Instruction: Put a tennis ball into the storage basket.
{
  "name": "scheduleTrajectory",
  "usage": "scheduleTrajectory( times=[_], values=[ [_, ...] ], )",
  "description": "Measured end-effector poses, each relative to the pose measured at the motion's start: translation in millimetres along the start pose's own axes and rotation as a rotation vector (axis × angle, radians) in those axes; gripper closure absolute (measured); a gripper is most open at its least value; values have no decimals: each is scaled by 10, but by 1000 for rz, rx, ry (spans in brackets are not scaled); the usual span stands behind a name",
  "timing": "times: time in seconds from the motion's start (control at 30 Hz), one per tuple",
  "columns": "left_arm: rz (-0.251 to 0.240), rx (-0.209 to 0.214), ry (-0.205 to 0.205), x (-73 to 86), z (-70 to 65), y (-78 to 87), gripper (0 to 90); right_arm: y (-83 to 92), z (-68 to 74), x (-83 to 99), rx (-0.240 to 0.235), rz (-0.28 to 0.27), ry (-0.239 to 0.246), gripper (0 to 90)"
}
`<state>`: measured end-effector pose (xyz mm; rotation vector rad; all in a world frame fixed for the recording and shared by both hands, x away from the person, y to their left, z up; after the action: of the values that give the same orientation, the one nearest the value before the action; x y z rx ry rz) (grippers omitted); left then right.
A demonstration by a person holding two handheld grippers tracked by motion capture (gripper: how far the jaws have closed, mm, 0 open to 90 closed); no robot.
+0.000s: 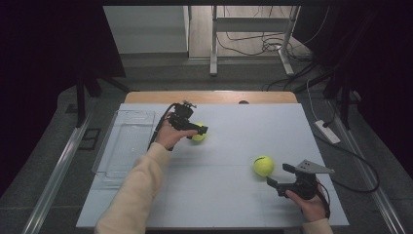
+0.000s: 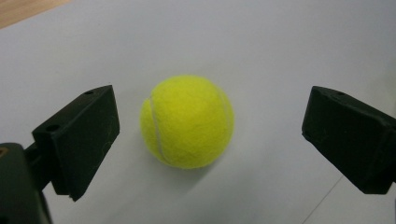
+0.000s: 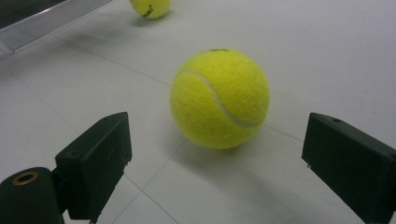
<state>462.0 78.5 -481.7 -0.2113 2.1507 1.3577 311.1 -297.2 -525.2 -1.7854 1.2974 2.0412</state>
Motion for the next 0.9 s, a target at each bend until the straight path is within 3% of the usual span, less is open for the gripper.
scheduleTrajectory(
  times=[0.9],
  values=[
    [61, -36, 22, -27, 51, -312, 49, 1, -13, 10, 9, 4, 0, 85]
  ],
)
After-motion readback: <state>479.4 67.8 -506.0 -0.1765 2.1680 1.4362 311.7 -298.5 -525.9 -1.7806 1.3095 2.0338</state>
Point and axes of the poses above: each handheld gripper's, and its own axes: y roughly backward along the jaws, x roughly out of its underside, z roughly to its left, the point moved 3 cm from there along -y, roughly forward along the jaws, and after that the axes turned 14 degrees about y, right-handed, at the moved point
